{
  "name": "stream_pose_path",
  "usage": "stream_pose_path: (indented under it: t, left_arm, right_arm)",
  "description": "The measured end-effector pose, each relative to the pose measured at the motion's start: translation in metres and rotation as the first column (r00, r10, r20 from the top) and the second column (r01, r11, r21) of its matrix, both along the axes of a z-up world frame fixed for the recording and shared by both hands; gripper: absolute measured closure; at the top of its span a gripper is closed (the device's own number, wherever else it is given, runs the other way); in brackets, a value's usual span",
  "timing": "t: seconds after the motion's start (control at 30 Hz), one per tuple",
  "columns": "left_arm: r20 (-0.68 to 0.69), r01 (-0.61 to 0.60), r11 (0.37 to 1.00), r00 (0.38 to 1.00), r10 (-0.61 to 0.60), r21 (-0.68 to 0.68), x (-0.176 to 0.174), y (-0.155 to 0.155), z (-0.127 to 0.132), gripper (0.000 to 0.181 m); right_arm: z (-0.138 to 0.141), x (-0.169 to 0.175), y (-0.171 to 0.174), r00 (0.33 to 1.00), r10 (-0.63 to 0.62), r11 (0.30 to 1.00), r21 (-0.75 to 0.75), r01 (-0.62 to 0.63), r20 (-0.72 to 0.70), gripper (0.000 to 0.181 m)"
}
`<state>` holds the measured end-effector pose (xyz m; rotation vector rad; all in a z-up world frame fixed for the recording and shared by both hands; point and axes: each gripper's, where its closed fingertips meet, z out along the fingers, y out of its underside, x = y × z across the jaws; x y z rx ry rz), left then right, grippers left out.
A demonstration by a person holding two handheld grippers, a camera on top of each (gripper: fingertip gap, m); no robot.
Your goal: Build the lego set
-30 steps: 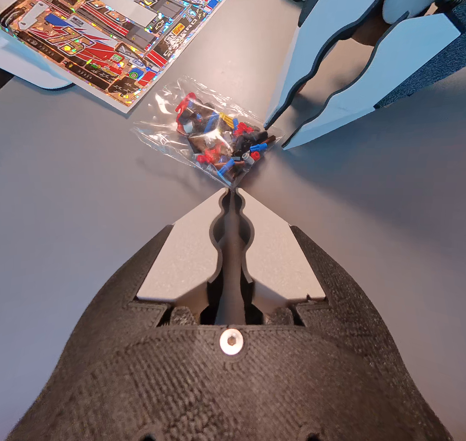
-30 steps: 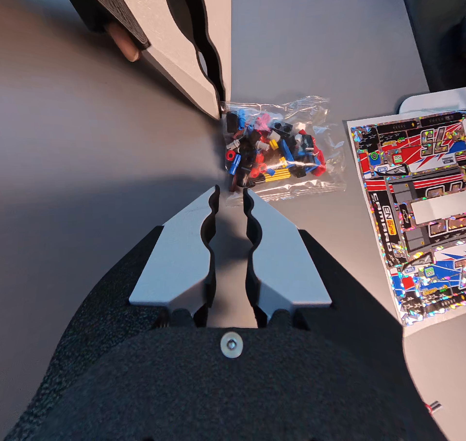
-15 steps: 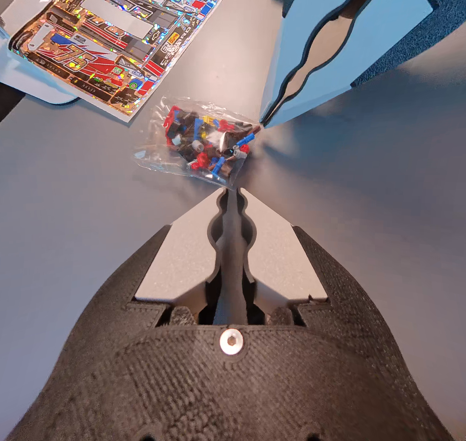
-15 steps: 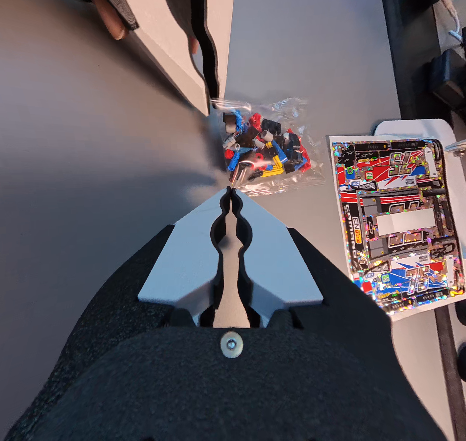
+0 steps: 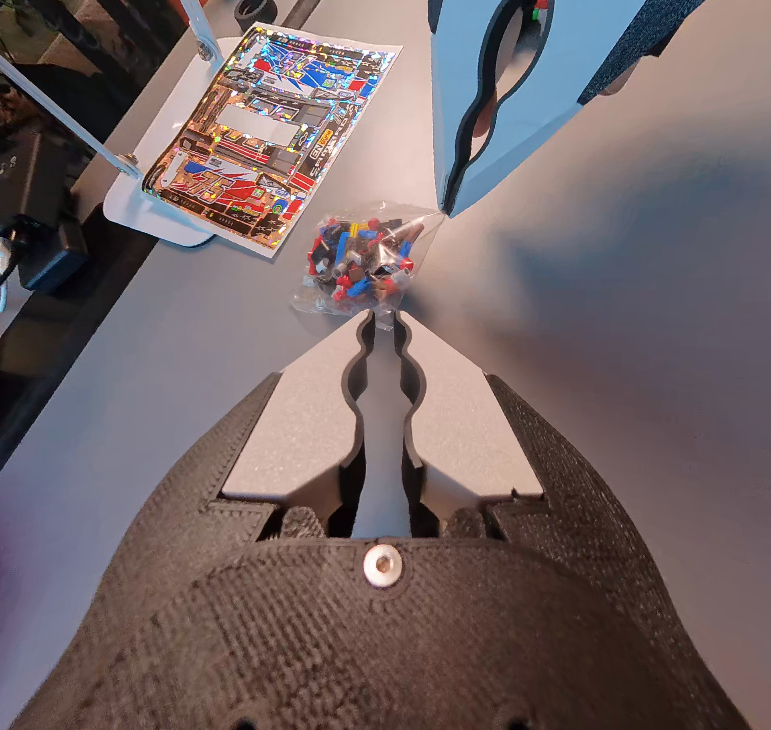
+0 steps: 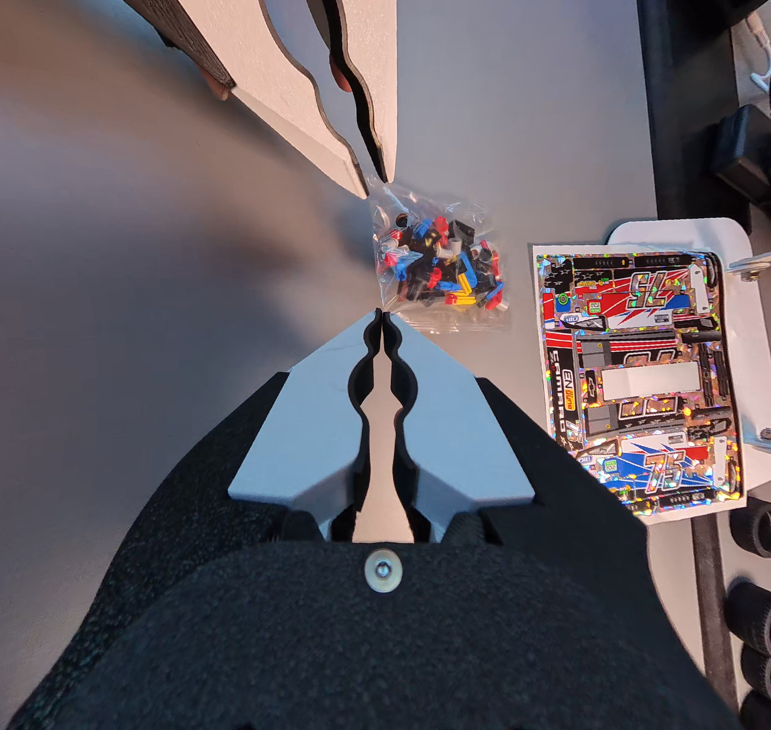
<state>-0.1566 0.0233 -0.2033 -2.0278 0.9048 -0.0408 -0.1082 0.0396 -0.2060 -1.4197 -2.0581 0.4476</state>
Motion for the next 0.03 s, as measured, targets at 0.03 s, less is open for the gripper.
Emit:
stream_pose_path:
  t: [0.03]
  left_arm:
    - [0.001,-0.001,1.000,1.000,0.001,0.008,0.0000,0.0001,0.0024,0.175]
  right_arm:
    - [0.0018,0.0000,-0.0001,1.000,-0.001,1.000,-0.001,0.001,0.000,0.181]
